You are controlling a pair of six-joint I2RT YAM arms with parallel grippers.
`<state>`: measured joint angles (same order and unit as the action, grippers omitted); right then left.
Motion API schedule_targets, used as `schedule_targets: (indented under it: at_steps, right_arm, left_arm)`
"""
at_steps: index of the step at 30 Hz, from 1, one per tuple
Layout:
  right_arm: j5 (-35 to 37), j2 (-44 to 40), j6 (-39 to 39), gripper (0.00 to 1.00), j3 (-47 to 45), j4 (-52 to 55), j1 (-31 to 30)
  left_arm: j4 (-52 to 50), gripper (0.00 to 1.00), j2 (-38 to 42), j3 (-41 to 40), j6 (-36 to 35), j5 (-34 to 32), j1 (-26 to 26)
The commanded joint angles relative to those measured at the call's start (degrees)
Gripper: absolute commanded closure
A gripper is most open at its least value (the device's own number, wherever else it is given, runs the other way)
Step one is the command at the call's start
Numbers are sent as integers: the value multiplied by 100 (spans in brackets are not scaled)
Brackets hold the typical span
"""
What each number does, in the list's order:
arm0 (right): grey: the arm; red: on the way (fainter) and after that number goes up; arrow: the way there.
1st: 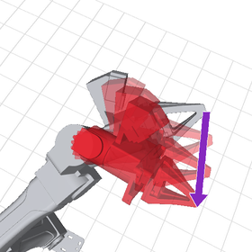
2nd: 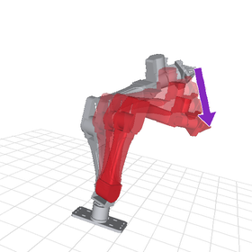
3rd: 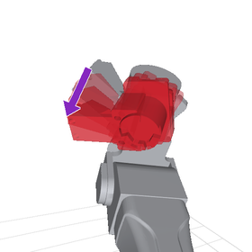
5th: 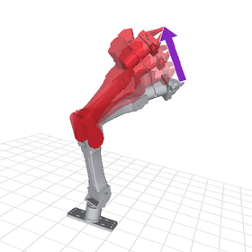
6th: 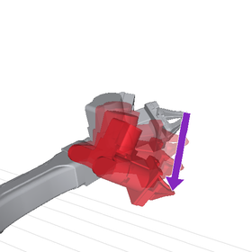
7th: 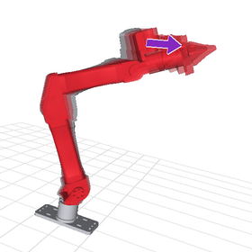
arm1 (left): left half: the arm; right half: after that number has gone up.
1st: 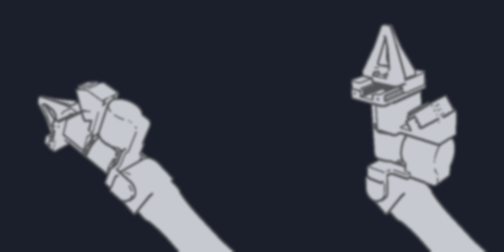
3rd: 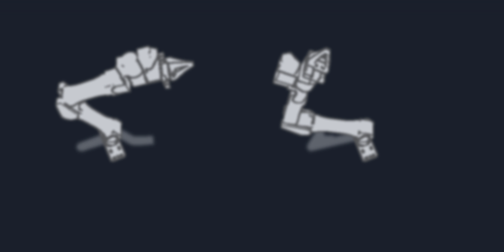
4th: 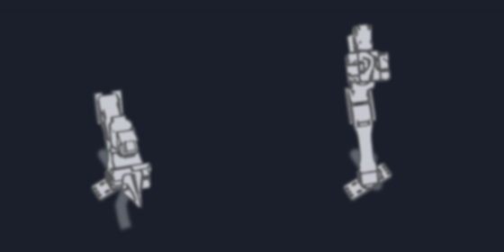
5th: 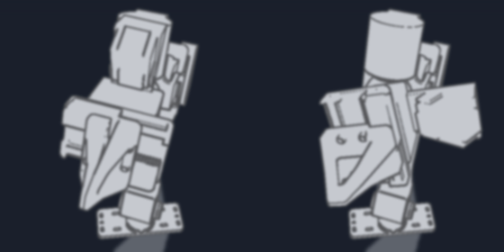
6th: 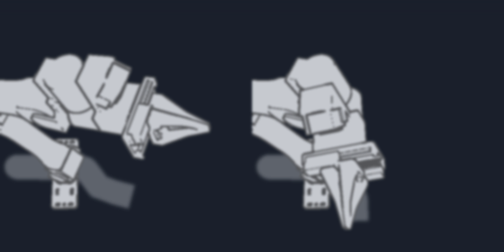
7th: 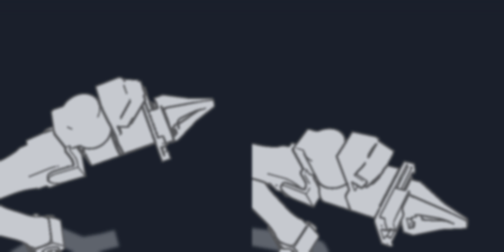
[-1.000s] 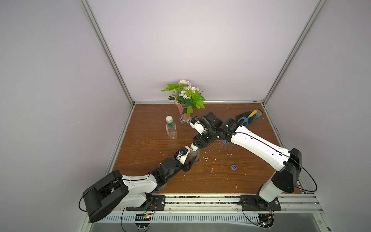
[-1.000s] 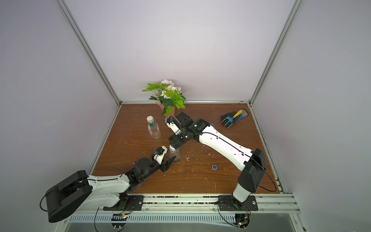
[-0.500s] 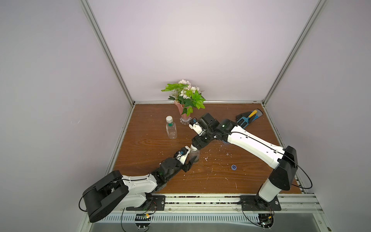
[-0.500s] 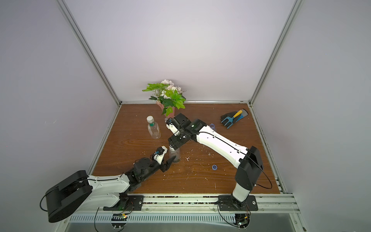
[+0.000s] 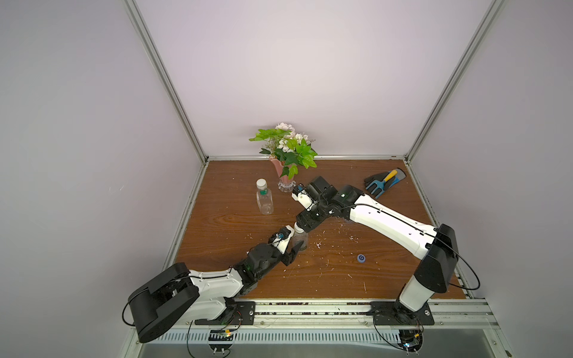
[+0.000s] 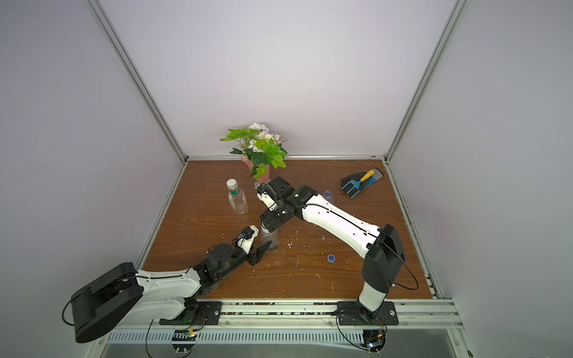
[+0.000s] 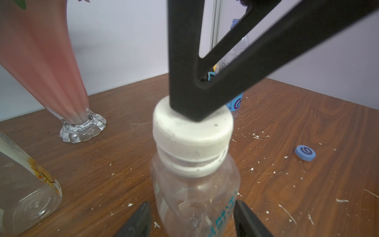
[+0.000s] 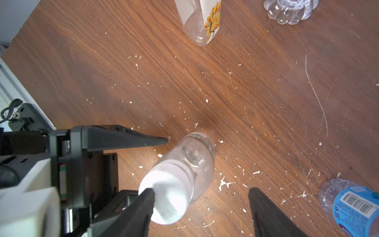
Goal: Screw on the bottle caps
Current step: Screw the bottle cap onto the plastic bottle.
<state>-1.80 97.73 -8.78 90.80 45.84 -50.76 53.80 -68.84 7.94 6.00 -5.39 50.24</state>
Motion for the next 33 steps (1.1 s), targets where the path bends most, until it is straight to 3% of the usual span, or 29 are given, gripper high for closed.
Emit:
schedule_targets:
  at_steps: [1,13,33]
  right_arm:
    - [80,30,-1,23,-180,13,1]
    - [-35,-105,-54,25,-513,-47,43]
    - [-190,-223,-54,26,228,82,66]
  left_arm:
    - [49,35,-31,-21,24,-4,-56]
    - [53,35,-58,-22,21,-11,-57]
    - [47,35,-85,-4,38,16,-50]
